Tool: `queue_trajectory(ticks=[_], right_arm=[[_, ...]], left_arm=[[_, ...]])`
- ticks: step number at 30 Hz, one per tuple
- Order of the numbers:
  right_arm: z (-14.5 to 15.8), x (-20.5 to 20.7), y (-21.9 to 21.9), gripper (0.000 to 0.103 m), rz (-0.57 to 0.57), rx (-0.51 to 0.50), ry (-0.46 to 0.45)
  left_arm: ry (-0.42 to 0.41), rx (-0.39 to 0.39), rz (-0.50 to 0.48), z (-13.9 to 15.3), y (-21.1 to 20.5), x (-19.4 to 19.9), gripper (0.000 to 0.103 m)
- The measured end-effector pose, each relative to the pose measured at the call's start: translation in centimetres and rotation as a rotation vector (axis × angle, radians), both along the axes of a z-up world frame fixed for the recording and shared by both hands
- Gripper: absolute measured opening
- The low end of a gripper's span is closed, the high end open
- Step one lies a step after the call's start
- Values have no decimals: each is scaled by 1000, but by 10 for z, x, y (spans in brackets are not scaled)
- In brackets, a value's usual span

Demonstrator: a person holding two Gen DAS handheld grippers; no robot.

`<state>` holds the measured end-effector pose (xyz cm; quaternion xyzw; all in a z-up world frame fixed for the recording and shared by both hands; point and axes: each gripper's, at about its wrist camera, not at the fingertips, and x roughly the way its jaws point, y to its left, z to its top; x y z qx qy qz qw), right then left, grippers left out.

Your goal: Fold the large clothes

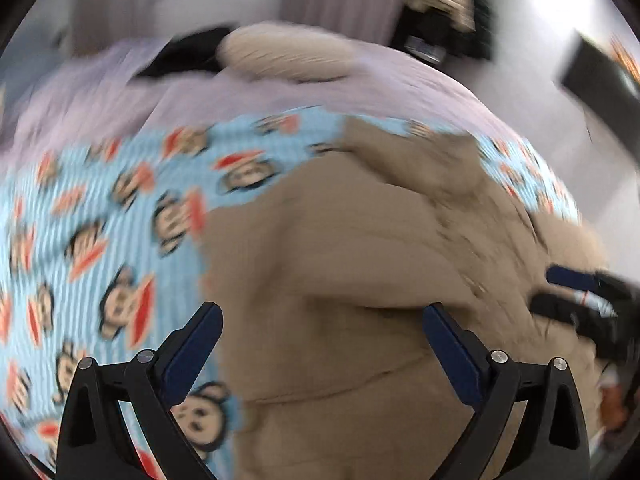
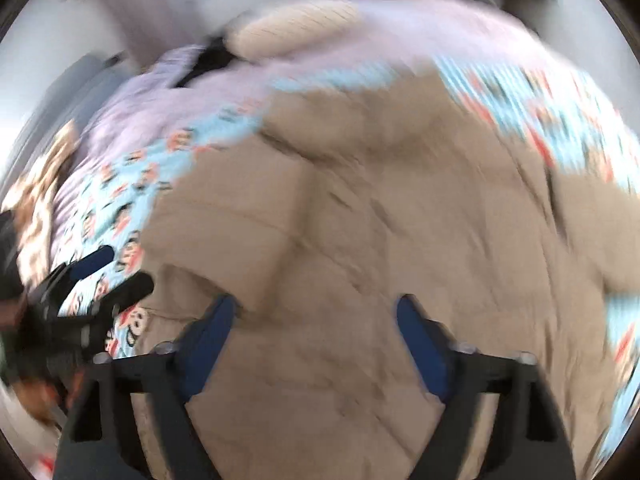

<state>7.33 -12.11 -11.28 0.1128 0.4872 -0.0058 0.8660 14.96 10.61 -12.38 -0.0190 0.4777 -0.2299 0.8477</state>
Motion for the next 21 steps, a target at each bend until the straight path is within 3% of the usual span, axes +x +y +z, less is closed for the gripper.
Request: queue_trajectory(ticks=[3,7,10,11,12,13,14,15,16,19,21], right_arm=[[5,21,60,87,188,-215,-47],[-31,40,122,87,370,-546,-31],[-46,48,138,87,416,-659,-56],[-47,50,140,87,414,-682,-63],[-50,54,139,87,406,-710,-69],[-53,59,137,85,393,-732,-70],[-53,62,134,80,383,-737,-68],[-53,66,127,53,370,-717,-67],[-50,68,121,1,354,-691,-65],[-21,65,76,3,164,-510,-122],[-10,57,29,3,-4,-346,-129]], left_arm=[[138,-129,128,-30,49,39,101],[365,-340,206,-88,70,82,101],[453,-457,217,-114,62,98,95],[450,-469,225,-115,60,101,75],[436,-484,235,-113,56,104,42],[424,-494,240,-111,55,105,28],[400,-478,251,-104,54,107,22],[339,-427,260,-93,51,105,16],[267,-361,249,-80,46,102,14],[131,-183,188,-60,31,96,14],[85,-65,148,-62,13,94,14]])
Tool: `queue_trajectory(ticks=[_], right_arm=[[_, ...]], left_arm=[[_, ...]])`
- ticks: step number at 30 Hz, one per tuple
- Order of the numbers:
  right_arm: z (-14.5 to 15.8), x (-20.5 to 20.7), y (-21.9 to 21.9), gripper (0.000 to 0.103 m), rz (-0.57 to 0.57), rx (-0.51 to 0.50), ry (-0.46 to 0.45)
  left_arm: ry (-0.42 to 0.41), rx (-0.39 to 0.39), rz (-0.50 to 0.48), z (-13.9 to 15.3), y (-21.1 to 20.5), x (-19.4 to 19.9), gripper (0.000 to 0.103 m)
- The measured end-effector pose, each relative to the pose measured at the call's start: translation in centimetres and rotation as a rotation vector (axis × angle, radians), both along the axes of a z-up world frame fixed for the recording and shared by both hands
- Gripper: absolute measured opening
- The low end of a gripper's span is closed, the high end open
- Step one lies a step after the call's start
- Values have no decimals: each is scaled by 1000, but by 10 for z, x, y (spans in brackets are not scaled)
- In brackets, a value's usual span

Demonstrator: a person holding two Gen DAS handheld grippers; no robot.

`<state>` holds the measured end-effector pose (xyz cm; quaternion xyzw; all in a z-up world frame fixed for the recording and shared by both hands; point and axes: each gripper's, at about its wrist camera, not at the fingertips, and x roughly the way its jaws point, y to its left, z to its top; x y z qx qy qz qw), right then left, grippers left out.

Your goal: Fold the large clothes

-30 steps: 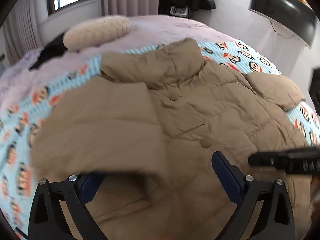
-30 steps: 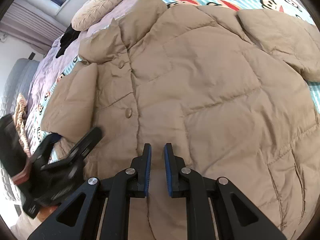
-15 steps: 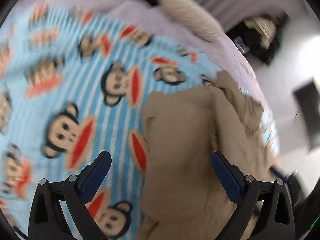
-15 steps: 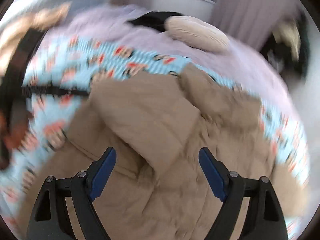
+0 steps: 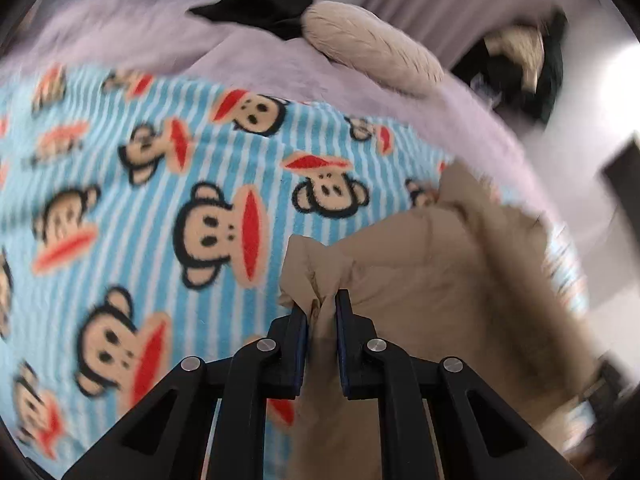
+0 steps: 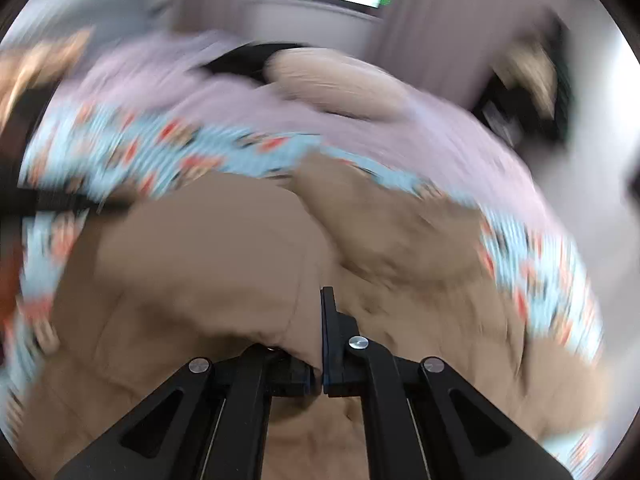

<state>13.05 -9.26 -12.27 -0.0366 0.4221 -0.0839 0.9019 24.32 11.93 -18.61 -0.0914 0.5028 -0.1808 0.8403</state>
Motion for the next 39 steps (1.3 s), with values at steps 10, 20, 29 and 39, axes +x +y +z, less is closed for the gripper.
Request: queue_trajectory(ticks=[10,20,29,39], right_arm=[[-98,-50,-157,6,-503,875,103],[-48,-107,-193,34,-589,746,72],[-24,-69,-173,23,-412,613,60],[-78,-55,-165,9,-375,573,186]], left_arm=[[-64,203,5,-7,-18,-1,21],[-134,284,-81,36,32,-76,78],[-81,369,-122,-13,-9,-113,78],[-39,411,-52,-24,19,-109,79]])
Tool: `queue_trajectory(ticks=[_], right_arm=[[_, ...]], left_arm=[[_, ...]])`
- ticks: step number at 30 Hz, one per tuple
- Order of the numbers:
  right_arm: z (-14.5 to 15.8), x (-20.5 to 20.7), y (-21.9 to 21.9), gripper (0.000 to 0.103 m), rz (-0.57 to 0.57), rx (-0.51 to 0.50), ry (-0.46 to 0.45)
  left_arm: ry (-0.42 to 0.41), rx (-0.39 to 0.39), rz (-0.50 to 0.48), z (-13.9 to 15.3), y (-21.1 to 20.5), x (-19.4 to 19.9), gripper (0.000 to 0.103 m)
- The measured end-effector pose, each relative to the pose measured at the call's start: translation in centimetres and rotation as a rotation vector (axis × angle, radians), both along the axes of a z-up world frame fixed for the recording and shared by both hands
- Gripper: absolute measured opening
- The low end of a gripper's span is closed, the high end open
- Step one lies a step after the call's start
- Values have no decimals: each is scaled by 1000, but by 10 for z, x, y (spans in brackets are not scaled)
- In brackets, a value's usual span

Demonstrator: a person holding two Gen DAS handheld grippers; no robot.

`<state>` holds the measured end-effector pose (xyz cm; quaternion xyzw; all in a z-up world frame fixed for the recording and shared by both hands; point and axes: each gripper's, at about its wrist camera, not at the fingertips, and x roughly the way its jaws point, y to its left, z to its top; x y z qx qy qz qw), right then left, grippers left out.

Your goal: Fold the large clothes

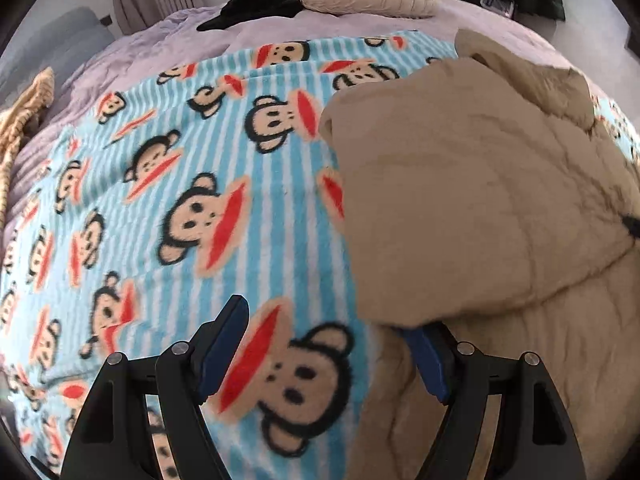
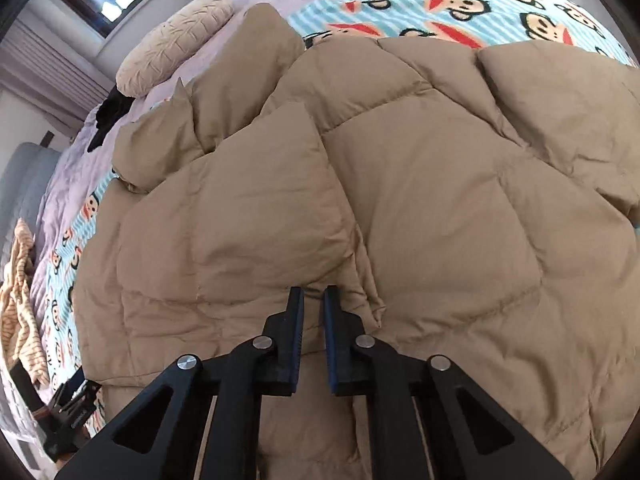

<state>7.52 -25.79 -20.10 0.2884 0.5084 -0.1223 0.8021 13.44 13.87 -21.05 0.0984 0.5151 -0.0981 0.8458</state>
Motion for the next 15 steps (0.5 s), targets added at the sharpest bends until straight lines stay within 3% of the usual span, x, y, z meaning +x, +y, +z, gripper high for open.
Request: queue_trajectory(ticks=[6,12,15], right_arm=[[20,-19,-3,14,-31,-57,33],[32,-66,-2,14,-69,15,63],[36,-90,3,21,-103,57,75]], left_arm=[[35,-39,42,27,18,-13,78],[55,-83,-19,54,-3,-30,79],[71,-114,-67,61,-24,-41,79]])
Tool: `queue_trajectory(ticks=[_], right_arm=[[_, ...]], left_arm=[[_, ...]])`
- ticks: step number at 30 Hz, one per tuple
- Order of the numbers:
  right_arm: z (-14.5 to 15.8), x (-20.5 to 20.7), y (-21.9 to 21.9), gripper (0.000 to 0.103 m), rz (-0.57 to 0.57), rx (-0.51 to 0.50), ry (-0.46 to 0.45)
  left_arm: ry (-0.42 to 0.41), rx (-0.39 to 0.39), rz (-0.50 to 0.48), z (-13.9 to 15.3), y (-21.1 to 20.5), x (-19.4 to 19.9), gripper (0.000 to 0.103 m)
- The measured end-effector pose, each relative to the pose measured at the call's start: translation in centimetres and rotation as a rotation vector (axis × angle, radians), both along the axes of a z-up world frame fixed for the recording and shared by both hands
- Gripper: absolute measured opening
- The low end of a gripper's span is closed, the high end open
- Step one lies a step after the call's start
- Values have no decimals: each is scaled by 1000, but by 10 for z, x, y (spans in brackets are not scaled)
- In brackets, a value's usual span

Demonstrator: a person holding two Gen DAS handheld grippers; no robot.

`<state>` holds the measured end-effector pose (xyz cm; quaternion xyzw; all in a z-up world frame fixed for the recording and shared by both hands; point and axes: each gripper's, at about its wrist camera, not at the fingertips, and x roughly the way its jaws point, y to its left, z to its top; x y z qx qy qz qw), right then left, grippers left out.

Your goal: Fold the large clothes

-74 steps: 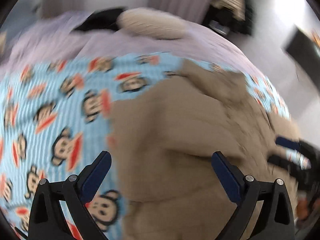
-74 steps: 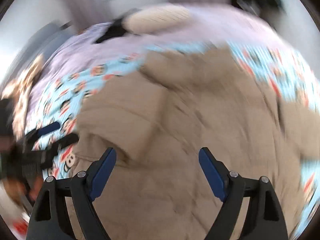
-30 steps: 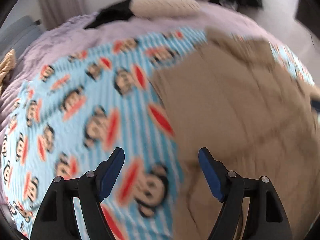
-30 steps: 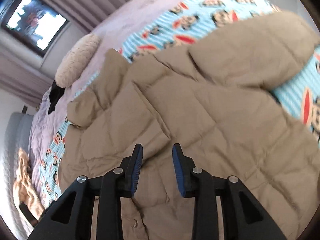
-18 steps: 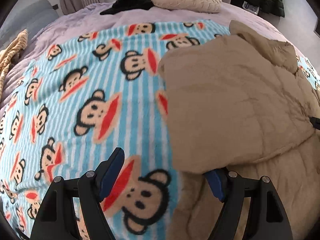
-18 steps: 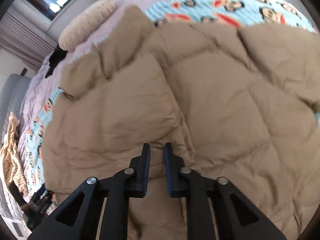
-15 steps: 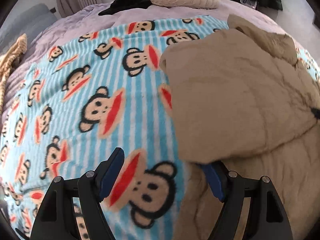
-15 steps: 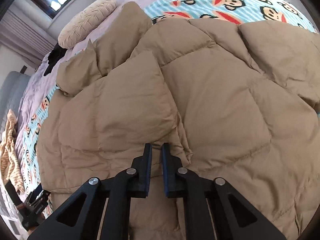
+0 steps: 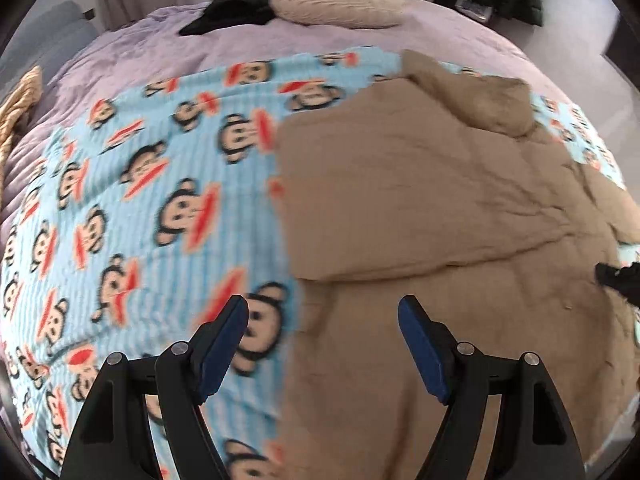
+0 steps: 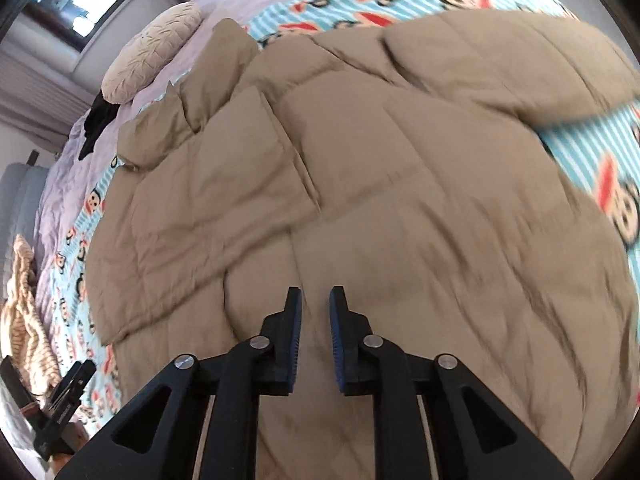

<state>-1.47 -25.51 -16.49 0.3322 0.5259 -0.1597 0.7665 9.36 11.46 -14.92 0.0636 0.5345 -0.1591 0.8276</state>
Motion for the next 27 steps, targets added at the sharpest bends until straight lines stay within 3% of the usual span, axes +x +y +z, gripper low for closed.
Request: queue_trajectory(ticks=[5,7,11,13,14,15,20,27], right_arm=[[8,-33,0,36,-37,45,-22],[10,-40,-3,47,-31,48,-35],[7,-43,-23,48,-16,88,-44],[8,-47,-41,50,-6,103,-64],[9,-48,-49,55,-2,105,-69],[9,-50,-60,58,-1,108,-72],[11,-61,-119,59,-20,138,-85],[10,-87,-206,74,-90,144,-113]], left_arm=[[19,-21,-79,7,-47,-18,79],[29,-21,-98,8,-67,-25,79],[35,-14,-99,8,-108,-37,79],[29,8,-95,7,-129,-41,79],[26,14,-90,7,-137,-42,86],[24,17,-84,8,-150,-45,103],[-8,32,-89,14,-207,-54,103],[-2,72,-75,13,-275,-58,103]])
